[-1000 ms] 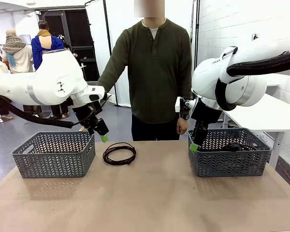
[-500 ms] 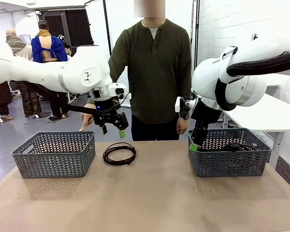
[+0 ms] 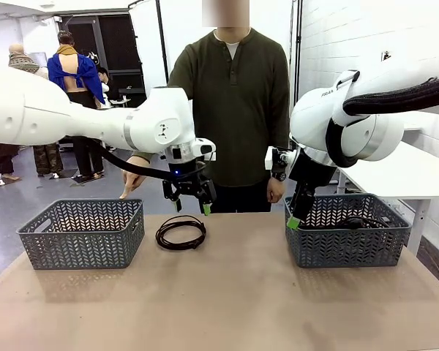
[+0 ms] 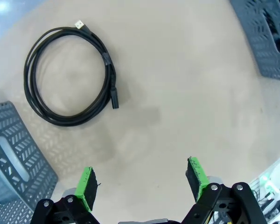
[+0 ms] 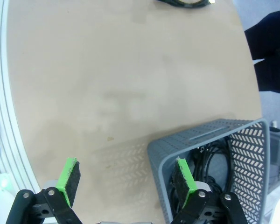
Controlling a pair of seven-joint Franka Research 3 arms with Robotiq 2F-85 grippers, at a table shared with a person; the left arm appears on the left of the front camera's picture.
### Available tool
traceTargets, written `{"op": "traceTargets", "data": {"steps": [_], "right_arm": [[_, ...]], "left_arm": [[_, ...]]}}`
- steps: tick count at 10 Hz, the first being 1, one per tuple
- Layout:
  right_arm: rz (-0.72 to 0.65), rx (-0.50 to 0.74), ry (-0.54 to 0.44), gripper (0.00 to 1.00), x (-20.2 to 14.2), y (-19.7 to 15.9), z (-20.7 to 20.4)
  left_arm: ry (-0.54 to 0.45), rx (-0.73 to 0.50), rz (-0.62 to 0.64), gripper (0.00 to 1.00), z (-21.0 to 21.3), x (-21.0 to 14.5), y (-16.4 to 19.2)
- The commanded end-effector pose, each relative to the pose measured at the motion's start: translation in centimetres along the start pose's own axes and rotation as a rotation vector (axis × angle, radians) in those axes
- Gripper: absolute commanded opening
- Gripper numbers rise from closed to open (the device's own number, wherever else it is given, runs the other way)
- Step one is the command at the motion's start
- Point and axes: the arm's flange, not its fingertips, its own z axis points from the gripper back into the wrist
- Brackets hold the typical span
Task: Organize the cables according to human instructions.
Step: Pick up a bundle of cables and place it in the basket indicated by the human.
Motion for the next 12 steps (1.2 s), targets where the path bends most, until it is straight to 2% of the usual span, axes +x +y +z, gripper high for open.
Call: {"op": "traceTargets", "data": {"steps": [1, 2, 3, 9, 12], "right_arm": [[-0.006, -0.002, 0.003, 1.00, 0.0, 0.0, 0.0], [-0.006, -0.002, 0.003, 1.00, 0.0, 0.0, 0.0], [-0.006, -0.002, 0.003, 1.00, 0.0, 0.0, 0.0], [-0.006, -0.002, 0.003, 1.00, 0.0, 0.0, 0.0], [-0.006, -0.002, 0.003, 1.00, 0.0, 0.0, 0.0]], "left_arm": [[-0.036, 0.064, 0.075, 1.00, -0.7, 1.2, 0.2], [-0.036, 0.066, 0.091, 1.00, -1.2, 1.3, 0.4], [-0.008, 0.018, 0.027, 1.00, -0.8, 0.5, 0.2], [-0.008, 0.018, 0.027, 1.00, -0.8, 0.5, 0.2], [0.004, 0.042, 0.140, 1.00, -1.8, 1.9, 0.1]]}}
